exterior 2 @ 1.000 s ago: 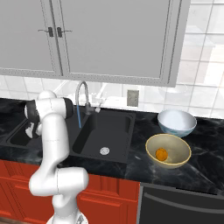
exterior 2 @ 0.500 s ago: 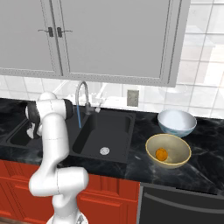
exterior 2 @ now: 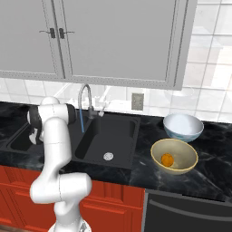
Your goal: Pick the oranges from the sink and place them in one bowl. Place the onion in the other bowl. Then turn off the sink faucet.
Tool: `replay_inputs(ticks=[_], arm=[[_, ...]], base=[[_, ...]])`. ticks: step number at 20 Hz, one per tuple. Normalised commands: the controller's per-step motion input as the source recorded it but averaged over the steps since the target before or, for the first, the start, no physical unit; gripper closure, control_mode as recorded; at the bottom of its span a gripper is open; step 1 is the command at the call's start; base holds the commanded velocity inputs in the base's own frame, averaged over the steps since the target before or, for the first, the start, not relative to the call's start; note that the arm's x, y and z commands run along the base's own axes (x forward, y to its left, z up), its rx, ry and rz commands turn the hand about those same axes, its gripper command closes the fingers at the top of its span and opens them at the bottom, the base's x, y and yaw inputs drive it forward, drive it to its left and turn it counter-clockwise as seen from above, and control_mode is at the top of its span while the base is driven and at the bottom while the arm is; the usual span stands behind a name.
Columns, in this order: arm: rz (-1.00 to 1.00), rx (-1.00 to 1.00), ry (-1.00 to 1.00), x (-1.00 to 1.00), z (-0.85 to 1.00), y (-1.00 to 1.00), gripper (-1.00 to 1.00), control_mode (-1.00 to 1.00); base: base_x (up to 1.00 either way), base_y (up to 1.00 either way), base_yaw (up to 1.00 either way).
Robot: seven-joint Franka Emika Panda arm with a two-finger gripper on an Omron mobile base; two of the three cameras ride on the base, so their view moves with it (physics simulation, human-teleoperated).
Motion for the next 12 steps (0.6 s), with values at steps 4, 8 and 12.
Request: replay_inputs(ticks=[4,8,12], arm=[[0.00,0.00,0.00,0.05,-0.08,0.02,-1.00,-1.00],[0.00,0.00,0.00,0.04,-0.09,0.01,-1.00,-1.00],[0.00,0.00,0.00,0.08,-0.09,0.00,-1.00,-1.00]], base=[[0.00,0.00,0.00],[0.00,0.00,0.00],[0.00,0.00,0.00]])
